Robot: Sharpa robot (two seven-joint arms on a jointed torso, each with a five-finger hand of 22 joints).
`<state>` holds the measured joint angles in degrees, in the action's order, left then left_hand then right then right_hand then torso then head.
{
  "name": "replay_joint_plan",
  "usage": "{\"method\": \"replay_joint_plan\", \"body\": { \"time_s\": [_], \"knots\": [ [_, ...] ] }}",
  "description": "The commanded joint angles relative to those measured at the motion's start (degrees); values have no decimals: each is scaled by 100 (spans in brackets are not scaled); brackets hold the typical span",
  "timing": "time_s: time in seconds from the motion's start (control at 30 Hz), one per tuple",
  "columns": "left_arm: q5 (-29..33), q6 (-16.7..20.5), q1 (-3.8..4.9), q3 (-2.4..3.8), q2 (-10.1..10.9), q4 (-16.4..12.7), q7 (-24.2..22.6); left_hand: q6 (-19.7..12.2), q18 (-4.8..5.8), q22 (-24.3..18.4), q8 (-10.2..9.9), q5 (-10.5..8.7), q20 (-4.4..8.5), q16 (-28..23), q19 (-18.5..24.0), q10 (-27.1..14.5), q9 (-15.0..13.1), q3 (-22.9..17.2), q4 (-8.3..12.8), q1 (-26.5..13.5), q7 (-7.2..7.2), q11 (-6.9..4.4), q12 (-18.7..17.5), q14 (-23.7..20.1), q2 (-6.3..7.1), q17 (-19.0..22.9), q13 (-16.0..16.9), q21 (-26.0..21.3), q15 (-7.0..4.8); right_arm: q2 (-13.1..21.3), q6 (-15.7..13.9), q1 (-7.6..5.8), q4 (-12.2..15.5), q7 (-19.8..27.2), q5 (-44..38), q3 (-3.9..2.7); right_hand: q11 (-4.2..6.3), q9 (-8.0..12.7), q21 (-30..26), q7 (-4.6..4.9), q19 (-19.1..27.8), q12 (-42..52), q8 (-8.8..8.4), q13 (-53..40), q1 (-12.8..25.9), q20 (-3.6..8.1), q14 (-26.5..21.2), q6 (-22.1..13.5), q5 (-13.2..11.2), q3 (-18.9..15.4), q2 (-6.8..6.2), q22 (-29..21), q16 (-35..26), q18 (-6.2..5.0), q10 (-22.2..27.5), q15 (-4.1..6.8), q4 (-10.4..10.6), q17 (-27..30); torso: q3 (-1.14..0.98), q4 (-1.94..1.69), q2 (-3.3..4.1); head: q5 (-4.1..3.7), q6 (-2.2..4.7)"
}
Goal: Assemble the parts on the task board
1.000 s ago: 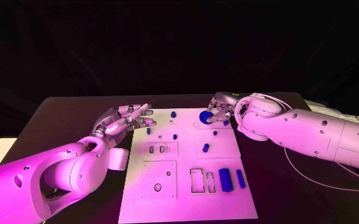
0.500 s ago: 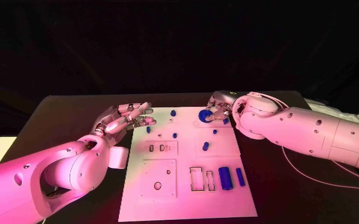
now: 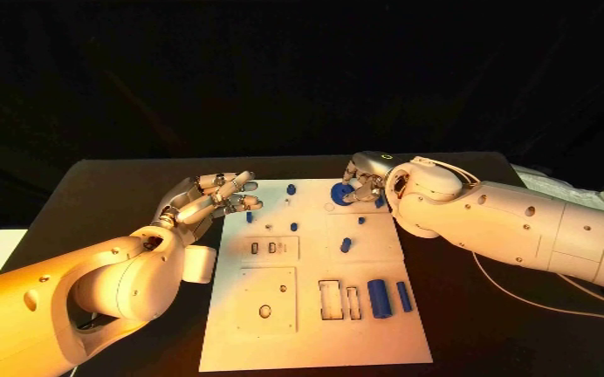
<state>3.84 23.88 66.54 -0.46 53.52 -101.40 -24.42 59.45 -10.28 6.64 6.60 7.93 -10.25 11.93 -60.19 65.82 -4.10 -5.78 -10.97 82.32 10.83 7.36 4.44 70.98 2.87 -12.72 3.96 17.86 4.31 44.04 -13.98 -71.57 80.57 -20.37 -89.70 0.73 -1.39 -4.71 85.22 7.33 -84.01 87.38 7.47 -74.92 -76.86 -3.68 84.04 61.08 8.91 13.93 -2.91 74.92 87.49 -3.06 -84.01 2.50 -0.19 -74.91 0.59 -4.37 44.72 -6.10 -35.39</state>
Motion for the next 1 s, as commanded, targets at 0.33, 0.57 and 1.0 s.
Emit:
{"method": "replay_joint_plan", "body": {
  "time_s": [0.33,0.57,1.0],
  "knots": [
    [4,-129,6,4,-7,22,-19,3,-20,-7,-45,-28,-40,-42,9,11,4,2,44,41,25,28,-28,-33,7,-14,-2,-24,6,-83,-766,20,450,-98,-527,17,29,-51,61,-139,-178,25,7,-1315,226,62,490,235,473,251,65,497,29,93,-475,44,39,-944,1,-18,-1,20,23],
    [4,-134,5,3,0,61,-19,5,-20,-8,-47,-28,-40,-46,9,11,4,-2,50,49,24,28,-31,-35,4,-18,-2,-25,6,-419,-656,6,463,-136,-494,16,17,-38,63,-126,-179,-16,-29,-1286,344,54,489,211,503,299,36,501,27,94,-455,36,80,-938,8,-33,11,61,28],
    [1,-154,6,4,6,81,-8,6,-20,-10,-50,-28,-39,-51,9,12,4,-8,57,58,24,27,-35,-37,0,-22,-2,-26,6,-1025,-386,104,139,-93,-421,56,-3,-20,61,-101,-177,-70,-80,-1250,462,42,484,166,477,327,-27,499,17,93,-429,20,112,-915,9,-21,10,122,-21]
  ]
}}
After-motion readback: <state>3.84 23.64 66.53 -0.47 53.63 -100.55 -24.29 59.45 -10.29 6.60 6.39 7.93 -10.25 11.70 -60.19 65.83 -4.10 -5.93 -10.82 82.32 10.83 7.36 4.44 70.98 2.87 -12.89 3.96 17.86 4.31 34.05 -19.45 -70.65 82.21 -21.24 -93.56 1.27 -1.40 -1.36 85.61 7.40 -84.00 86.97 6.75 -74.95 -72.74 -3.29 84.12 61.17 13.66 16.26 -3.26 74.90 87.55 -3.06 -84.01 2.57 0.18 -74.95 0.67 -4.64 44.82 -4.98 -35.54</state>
